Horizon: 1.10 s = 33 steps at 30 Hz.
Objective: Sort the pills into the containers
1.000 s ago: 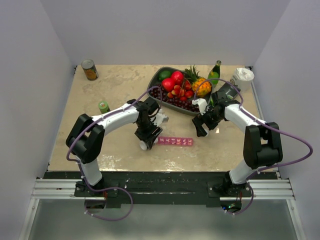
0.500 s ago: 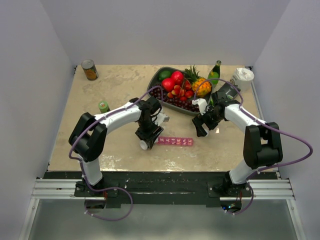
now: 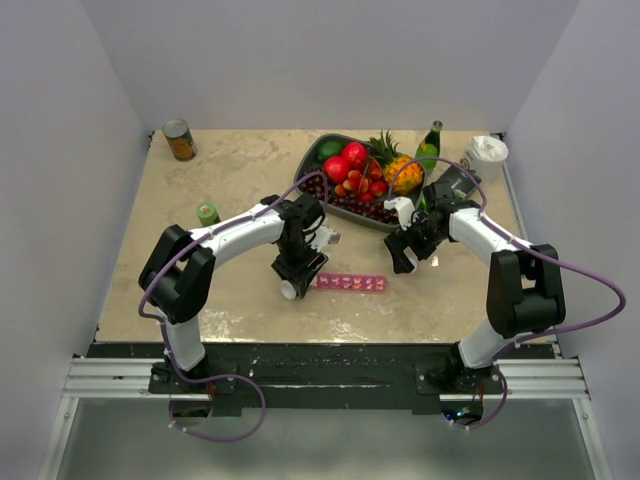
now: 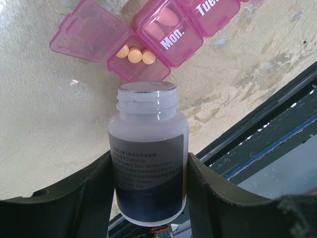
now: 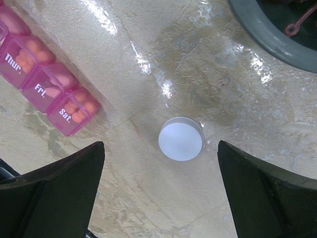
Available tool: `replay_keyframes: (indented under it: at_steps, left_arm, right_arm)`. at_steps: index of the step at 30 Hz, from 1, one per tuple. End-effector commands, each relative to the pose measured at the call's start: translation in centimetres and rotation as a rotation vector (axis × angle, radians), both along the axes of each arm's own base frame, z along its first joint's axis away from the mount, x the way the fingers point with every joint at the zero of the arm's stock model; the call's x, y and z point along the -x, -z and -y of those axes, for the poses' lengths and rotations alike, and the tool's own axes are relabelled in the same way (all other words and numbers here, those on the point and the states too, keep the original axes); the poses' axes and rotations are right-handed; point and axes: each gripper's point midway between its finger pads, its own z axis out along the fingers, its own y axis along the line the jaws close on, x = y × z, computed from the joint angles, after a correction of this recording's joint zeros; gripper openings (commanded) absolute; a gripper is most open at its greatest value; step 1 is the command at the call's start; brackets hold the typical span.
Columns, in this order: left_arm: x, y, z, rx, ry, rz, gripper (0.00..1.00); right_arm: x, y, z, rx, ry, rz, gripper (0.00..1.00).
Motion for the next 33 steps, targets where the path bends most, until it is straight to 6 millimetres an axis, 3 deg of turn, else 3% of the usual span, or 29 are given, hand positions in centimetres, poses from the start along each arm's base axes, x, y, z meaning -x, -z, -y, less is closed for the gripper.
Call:
replay_keyframes:
  at_steps: [1,18,20,22,23,25,26,28,29,30,31,32,33]
  left_arm:
    - [-0.5,-1.2,0.7,0.024,-0.006,0.031,0.00]
    - [-0.8,-1.9,1.1,0.185,0.050,0.202,0.00]
    - [-0.8,-2.1,1.2,0.225,0.064,0.250,0.00]
    - [-1.6,-3.6,1.9,0.308,0.078,0.350,0.00]
    - [-1.1,-3.1,1.6,0.319,0.083,0.357,0.00]
    - [-2.0,-5.6,2.6,0.431,0.107,0.495,0.00]
    - [-1.5,-5.2,2.3,0.448,0.114,0.515,0.00]
    - [-2.4,-9.2,3.1,0.580,0.121,0.691,0.00]
    - [-1.7,-9.0,3.0,0.612,0.133,0.720,0.00]
    - [-2.1,-13.2,3.6,0.734,0.141,0.875,0.00]
    - [-1.9,-14.8,3.7,0.792,0.152,0.947,0.00]
    - [-1.0,-14.3,3.5,0.828,0.173,0.977,0.00]
    - [-0.3,-17.0,3.1,0.904,0.189,1.079,0.00]
  right_arm:
    - [-0.1,-0.9,-0.2,-0.019,-0.018,0.027,0.99]
    - [-0.3,-1.0,0.1,-0.010,-0.015,0.043,0.99]
    - [-0.3,-1.1,0.2,-0.010,-0.013,0.050,0.99]
    - [-0.3,-1.3,0.2,-0.013,-0.014,0.055,0.99]
    - [-0.3,-1.5,0.2,-0.017,-0.014,0.067,0.99]
    - [-0.3,-2.0,0.1,-0.030,-0.023,0.083,0.99]
    - [-0.4,-2.5,0.1,-0.034,-0.026,0.103,0.99]
    - [-0.5,-3.2,-0.1,-0.049,-0.033,0.132,0.99]
    - [-0.6,-4.0,-0.2,-0.055,-0.036,0.161,0.99]
    - [-0.6,-4.4,-0.3,-0.062,-0.040,0.179,0.99]
    - [-0.7,-4.8,-0.4,-0.072,-0.042,0.194,0.99]
    - [-0.7,-5.3,-0.5,-0.078,-0.045,0.213,0.99]
    - [-1.0,-6.4,-0.6,-0.087,-0.045,0.258,0.99]
